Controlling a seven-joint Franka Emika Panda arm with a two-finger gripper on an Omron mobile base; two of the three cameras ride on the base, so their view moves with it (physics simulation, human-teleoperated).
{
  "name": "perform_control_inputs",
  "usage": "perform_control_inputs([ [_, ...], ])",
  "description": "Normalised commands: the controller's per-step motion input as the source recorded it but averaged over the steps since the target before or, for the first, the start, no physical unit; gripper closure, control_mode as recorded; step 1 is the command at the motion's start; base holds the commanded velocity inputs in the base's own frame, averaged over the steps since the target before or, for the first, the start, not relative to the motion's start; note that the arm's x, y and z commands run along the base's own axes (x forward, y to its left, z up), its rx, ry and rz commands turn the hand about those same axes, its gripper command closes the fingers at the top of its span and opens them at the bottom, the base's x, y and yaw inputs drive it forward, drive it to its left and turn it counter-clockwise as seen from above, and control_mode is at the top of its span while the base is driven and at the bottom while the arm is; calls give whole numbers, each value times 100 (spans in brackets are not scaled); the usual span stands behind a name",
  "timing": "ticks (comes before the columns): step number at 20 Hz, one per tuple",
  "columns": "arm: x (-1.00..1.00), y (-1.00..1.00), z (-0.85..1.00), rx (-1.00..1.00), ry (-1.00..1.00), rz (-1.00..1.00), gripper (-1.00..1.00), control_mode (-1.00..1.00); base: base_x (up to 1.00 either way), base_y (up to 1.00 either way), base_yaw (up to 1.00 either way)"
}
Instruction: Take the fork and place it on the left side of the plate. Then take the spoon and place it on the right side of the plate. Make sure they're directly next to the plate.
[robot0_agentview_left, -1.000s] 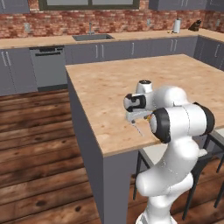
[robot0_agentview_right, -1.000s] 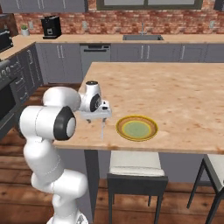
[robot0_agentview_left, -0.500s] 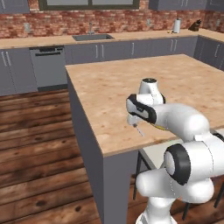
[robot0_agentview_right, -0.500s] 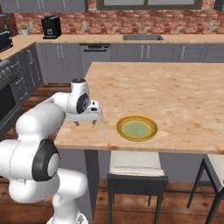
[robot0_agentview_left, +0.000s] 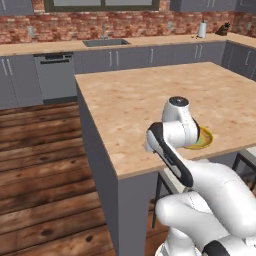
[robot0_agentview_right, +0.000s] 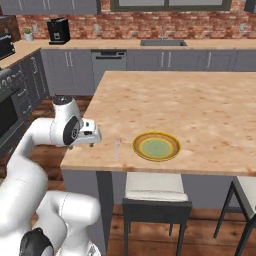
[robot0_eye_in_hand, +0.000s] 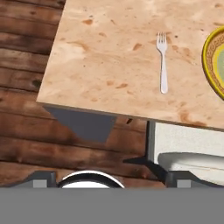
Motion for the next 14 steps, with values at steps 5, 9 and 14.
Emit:
perform_control_inputs([
  [5, -53, 2, 38, -7, -45, 0, -100, -100, 0, 0, 0],
  [9, -67, 0, 23, -2, -45, 0, -100, -100, 0, 0, 0],
  [14, -36, 0, 8, 0, -20, 0, -100, 100, -5, 1, 0],
])
